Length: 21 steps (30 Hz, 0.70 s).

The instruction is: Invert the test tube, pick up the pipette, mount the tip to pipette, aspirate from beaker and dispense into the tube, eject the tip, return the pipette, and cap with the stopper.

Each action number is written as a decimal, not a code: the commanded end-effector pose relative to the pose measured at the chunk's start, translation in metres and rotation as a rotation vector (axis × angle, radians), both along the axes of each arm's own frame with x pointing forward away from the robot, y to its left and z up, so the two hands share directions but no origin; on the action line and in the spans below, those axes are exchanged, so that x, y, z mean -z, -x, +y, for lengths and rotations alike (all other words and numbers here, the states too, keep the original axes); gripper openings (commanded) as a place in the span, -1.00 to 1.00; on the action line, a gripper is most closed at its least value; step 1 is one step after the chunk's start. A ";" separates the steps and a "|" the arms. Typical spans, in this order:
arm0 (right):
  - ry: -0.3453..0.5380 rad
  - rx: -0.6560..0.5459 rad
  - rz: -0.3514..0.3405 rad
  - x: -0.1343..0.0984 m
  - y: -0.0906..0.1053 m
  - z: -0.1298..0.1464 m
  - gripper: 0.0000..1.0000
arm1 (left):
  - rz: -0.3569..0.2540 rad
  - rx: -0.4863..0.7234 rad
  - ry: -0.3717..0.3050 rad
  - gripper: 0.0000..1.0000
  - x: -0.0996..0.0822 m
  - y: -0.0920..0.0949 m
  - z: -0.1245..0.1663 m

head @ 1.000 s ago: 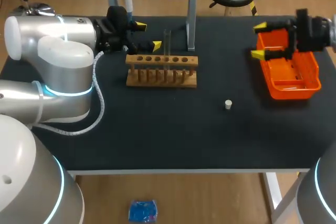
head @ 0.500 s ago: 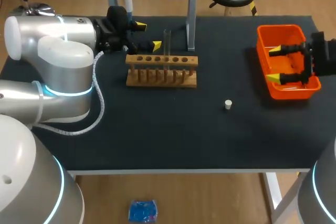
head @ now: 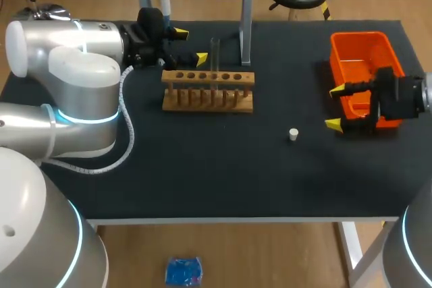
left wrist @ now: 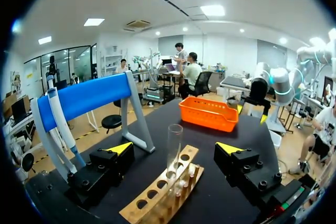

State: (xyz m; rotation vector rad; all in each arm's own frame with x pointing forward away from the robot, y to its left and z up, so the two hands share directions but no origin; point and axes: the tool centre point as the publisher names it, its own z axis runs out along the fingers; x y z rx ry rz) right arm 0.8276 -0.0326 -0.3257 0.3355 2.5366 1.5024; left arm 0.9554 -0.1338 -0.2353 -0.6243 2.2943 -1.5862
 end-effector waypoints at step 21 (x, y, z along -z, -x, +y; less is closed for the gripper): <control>0.049 0.006 0.077 0.062 0.007 0.041 1.00 | 0.000 -0.001 -0.001 1.00 0.000 0.000 0.000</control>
